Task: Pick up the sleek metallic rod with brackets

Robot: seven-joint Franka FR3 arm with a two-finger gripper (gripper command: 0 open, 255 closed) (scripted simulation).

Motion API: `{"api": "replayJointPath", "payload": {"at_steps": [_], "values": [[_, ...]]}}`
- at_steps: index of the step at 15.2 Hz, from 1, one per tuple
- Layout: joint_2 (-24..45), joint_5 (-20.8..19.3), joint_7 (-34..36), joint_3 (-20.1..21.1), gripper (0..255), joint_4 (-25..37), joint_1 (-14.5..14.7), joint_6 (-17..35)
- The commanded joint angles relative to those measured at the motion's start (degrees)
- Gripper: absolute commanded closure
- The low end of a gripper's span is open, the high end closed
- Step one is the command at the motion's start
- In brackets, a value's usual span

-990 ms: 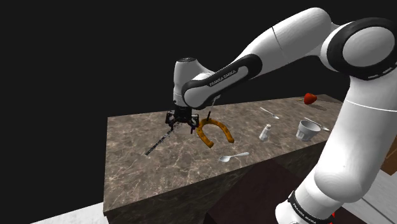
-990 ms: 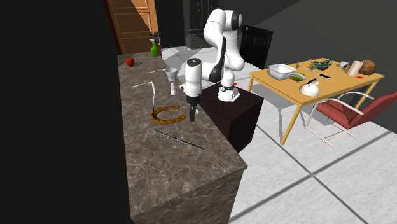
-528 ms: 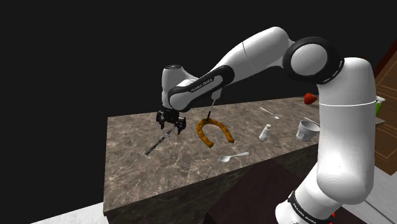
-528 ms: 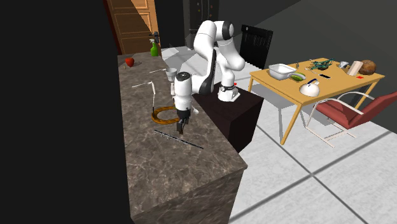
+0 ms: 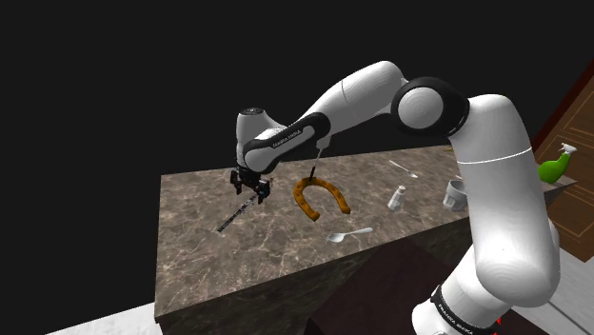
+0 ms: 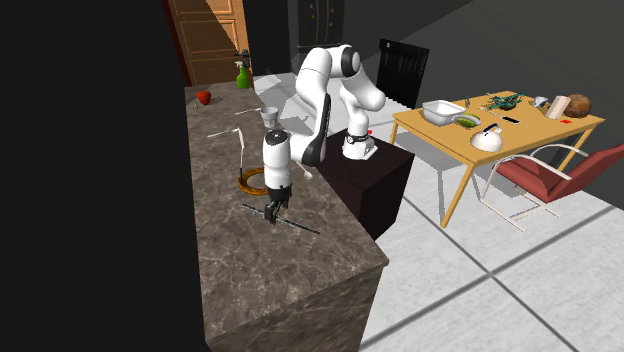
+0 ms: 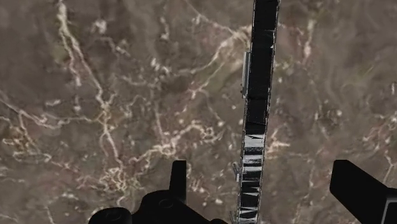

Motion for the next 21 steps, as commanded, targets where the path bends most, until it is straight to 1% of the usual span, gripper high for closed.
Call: {"api": "replayJointPath", "payload": {"at_steps": [1, 3, 5, 6, 15, 21], "values": [[1.13, -0.34, 0.30, -0.30, 0, 0.15, 0.20, 0.99], [2.50, -0.76, 0.59, -0.65, 0, 0.29, 0.44, 2.21], [2.50, -0.76, 0.59, -0.65, 0, 0.29, 0.44, 2.21], [2.54, -0.76, 0.62, -0.66, 255, 0.35, 0.48, 2.18], [2.50, -0.76, 0.59, -0.65, 255, 0.29, 0.44, 2.21], [-0.62, 0.21, -0.10, 0.16, 255, 0.10, -0.10, -0.68]]}}
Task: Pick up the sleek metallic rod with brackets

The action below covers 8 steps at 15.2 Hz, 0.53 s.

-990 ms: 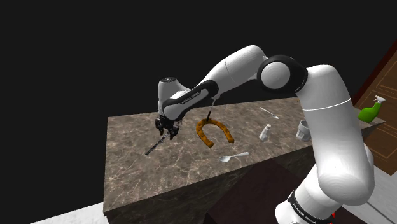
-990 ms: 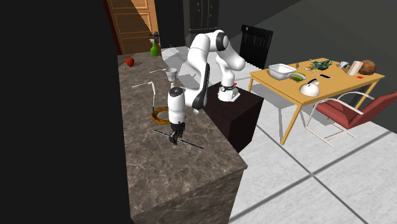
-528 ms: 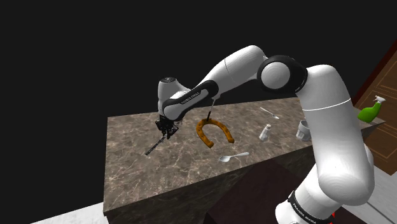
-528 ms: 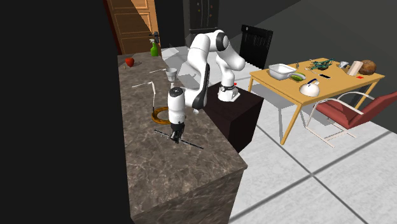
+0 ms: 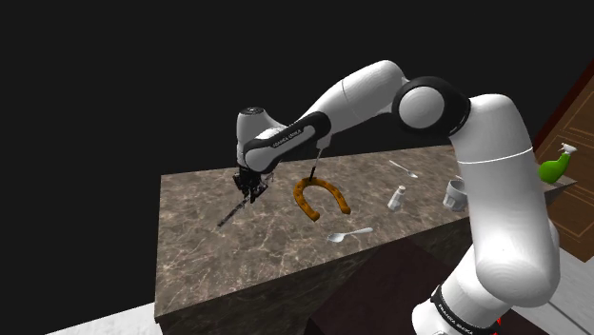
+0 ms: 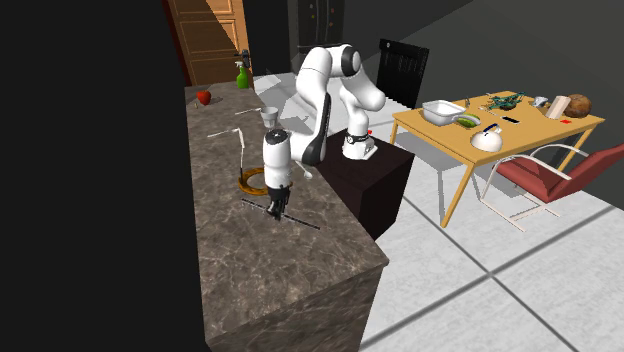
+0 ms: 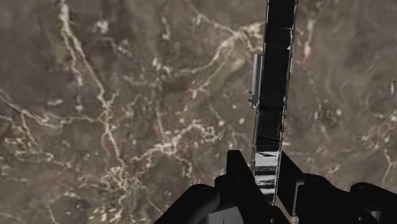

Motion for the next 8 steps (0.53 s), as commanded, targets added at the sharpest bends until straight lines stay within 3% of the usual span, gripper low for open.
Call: {"api": "replayJointPath", "payload": {"at_steps": [1, 8], "values": [[-0.79, 0.33, -0.27, 0.24, 255, 0.38, -0.12, -1.16], [-4.04, 1.48, -1.11, 1.08, 255, 0.85, -0.65, -4.81]]}}
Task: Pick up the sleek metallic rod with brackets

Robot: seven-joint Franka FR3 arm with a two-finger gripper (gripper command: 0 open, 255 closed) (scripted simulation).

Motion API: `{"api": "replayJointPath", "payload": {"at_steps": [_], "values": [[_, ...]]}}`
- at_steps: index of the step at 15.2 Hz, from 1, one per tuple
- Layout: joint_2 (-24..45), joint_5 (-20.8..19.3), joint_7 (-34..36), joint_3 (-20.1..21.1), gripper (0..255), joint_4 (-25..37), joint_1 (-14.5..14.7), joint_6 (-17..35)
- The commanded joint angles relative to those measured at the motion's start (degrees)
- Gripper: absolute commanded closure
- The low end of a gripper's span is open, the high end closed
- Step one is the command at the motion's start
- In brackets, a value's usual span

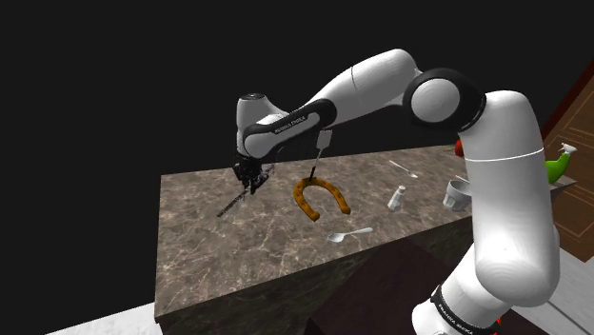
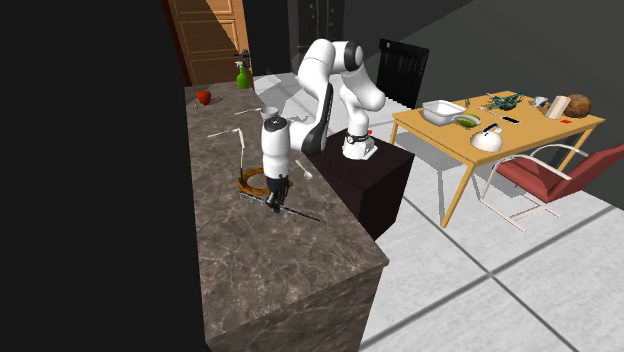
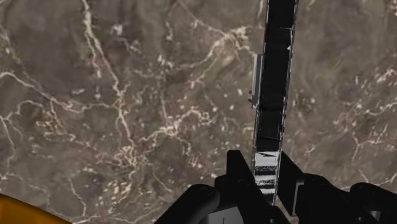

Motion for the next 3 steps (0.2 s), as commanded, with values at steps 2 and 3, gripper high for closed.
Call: {"api": "replayJointPath", "payload": {"at_steps": [2, 3], "values": [[-0.77, 0.37, -0.35, 0.22, 255, 0.64, -0.14, -1.40], [-0.76, 0.36, -0.35, 0.22, 255, 0.65, -0.14, -1.40]]}}
